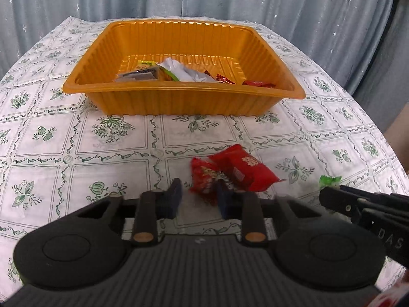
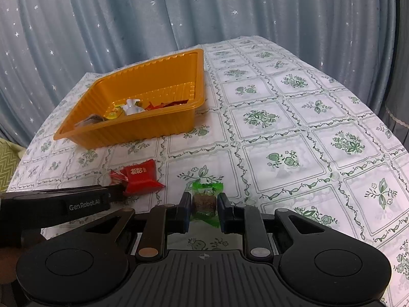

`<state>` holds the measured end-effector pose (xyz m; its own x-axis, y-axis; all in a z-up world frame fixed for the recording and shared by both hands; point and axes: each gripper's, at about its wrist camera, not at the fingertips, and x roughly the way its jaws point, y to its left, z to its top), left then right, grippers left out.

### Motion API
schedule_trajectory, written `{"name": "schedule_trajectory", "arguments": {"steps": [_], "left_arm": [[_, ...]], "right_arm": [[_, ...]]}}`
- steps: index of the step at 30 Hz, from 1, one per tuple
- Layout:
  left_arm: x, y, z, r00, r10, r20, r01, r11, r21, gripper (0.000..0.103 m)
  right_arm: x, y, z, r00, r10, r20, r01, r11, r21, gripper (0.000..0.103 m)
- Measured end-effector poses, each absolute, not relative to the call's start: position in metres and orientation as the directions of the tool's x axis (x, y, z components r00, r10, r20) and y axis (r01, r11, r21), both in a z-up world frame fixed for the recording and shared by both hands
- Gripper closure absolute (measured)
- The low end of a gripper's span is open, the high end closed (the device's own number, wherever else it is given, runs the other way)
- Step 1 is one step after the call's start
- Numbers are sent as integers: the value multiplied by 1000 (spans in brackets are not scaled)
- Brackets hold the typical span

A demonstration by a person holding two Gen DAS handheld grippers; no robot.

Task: Organize snacks
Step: 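Lower the right tool onto the green-wrapped candy and close it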

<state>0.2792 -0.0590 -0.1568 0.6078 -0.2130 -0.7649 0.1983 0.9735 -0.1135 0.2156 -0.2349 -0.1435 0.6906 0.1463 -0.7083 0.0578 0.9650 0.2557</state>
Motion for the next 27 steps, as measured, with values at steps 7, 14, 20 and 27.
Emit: {"name": "schedule_trajectory", "arguments": {"steps": [7,14,20,27], "left_arm": [[288,-59,-155,603,-224,-765,243,966,-92,79],[289,-55,-151,584,-249,-773,275,956,-100,87],[266,-44,-136,591,-259,-764,245,960,-135,87],[228,-26,-110,619,-243,-747,172,970,-173,87]], "right_arm": [[214,-232,-143,689,148,-710,55,965,255,81],[212,-231,-139,692,149,-706,52,965,256,81],[206,-228,-128,700,161,-696,39,964,263,81],[192,-220,-105,718,186,-670,1,963,268,81]]}}
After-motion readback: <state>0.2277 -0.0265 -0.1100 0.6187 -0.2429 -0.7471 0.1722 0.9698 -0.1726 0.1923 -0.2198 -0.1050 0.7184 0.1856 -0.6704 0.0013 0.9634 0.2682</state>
